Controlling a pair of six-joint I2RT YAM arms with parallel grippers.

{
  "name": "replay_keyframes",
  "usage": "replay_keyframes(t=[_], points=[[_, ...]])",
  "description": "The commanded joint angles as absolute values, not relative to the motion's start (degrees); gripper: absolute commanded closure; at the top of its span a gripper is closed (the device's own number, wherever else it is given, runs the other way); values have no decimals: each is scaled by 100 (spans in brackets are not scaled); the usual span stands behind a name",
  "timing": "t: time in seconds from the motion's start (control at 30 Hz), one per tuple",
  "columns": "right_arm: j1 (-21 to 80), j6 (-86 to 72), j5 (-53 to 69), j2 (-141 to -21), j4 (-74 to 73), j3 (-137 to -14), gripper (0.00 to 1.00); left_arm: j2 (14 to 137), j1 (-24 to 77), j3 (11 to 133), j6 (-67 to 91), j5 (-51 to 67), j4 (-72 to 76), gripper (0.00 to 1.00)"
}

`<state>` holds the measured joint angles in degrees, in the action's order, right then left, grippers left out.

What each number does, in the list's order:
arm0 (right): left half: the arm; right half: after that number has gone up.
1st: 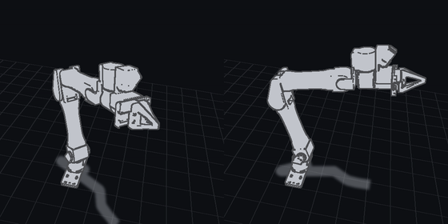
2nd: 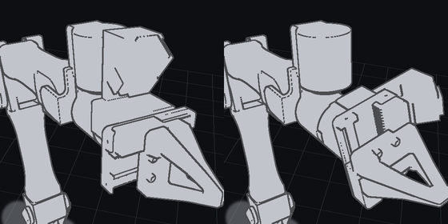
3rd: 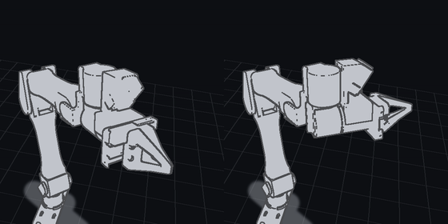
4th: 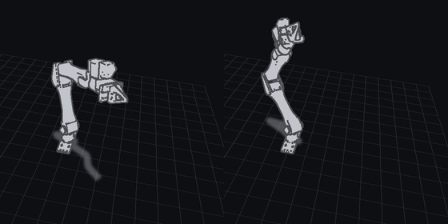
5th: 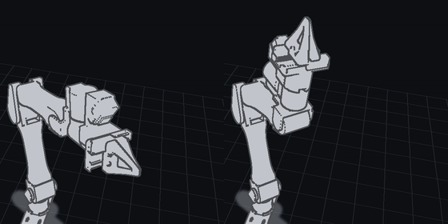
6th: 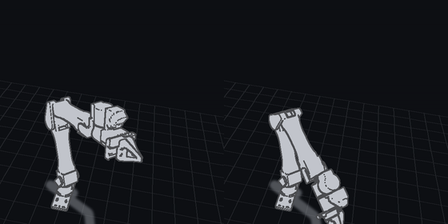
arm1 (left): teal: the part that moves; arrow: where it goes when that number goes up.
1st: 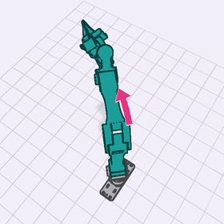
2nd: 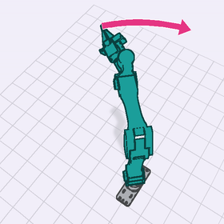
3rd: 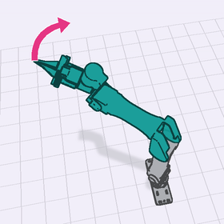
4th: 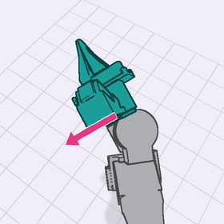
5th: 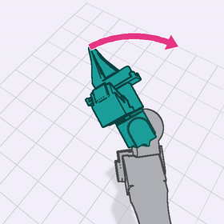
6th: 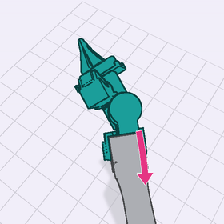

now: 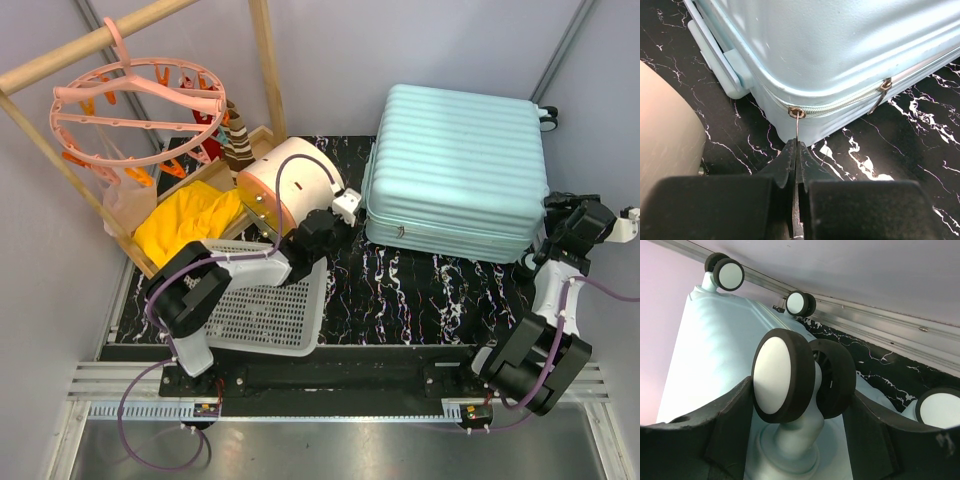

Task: Open, take out, and arrange the luggage
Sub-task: Unzip the luggage at the center of the board.

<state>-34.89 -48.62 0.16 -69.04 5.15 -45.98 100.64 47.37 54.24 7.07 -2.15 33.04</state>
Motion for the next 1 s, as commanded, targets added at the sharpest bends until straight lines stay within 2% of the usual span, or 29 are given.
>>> replay_keyframes(t=[0.0,0.43,0.63,0.73,0.83,0.87,0.97], points=[[-3032,-3226,1371,-6908,694,-4386,100,9993,4685,5800,729,-562,3656,100],[-3032,-2988,1046,-6803,598,-4368,100,10661,4483,6644,888,-721,3384,100],[-3032,-2927,1055,-6759,606,-4324,100,10477,4447,6137,694,-211,3893,99],[-3032,-2927,1046,-6715,606,-4289,100,10284,4325,5750,817,-27,4077,92],[-3032,-2927,1046,-6697,615,-4272,100,10126,4158,5389,1010,385,4384,79],[-3032,-2927,1063,-6697,624,-4280,100,10090,4131,5301,1019,717,4499,70],[-3032,-2936,1133,-6741,642,-4289,100,10142,4078,5229,888,1438,4693,60]])
